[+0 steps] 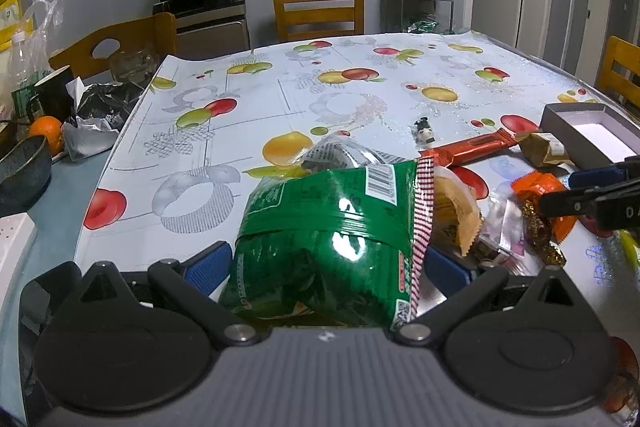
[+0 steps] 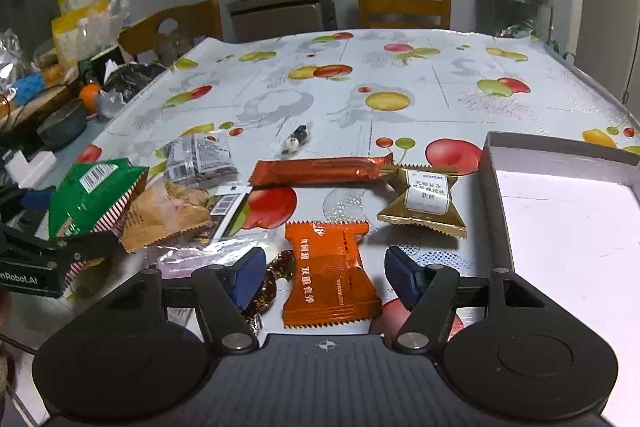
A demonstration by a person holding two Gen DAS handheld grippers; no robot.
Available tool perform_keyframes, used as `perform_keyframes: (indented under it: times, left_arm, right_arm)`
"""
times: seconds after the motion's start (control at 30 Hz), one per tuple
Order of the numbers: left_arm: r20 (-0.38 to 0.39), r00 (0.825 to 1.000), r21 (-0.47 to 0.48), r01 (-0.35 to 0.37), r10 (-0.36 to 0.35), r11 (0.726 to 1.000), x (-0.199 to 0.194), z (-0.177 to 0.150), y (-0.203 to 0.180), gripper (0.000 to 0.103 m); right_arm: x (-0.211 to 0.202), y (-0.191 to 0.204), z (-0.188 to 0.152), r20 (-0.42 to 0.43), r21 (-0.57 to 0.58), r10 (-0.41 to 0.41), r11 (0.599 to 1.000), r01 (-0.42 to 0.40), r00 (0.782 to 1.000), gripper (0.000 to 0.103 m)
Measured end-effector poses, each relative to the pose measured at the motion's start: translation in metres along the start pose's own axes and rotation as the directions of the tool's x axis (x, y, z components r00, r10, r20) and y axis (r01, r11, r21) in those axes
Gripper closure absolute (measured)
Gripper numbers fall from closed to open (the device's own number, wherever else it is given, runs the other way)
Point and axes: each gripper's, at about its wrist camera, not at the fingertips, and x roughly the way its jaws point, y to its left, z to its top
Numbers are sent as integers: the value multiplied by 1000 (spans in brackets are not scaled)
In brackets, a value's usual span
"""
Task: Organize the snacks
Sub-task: 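Grasp the green chip bag with the left tool while the right tool grasps the orange candy packet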
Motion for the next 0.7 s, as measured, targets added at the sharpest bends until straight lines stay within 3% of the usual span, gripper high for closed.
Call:
perform_keyframes:
  times: [0.3,0.37,0.43,0.7]
  left_arm:
    - [0,1000,0,-2,2,1000,1,0,-1,1]
    - [-3,1000,2,-7,7,1000,3,0,-1,4]
    - [4,1000,8,-16,16,1000,6,0,-1,10]
    - [76,995,63,-67,62,996,-1,-3,-7,24]
  right_arm:
    - [16,-4,-2,-18,11,-31,999,31,999,37]
    - [16,0,-4,-11,-27,-44,999,44,999,44]
    - [14,6,-7,0,-77,-57,995,57,998,63]
    - [1,2,-6,19,-41,-3,999,4,1000,65]
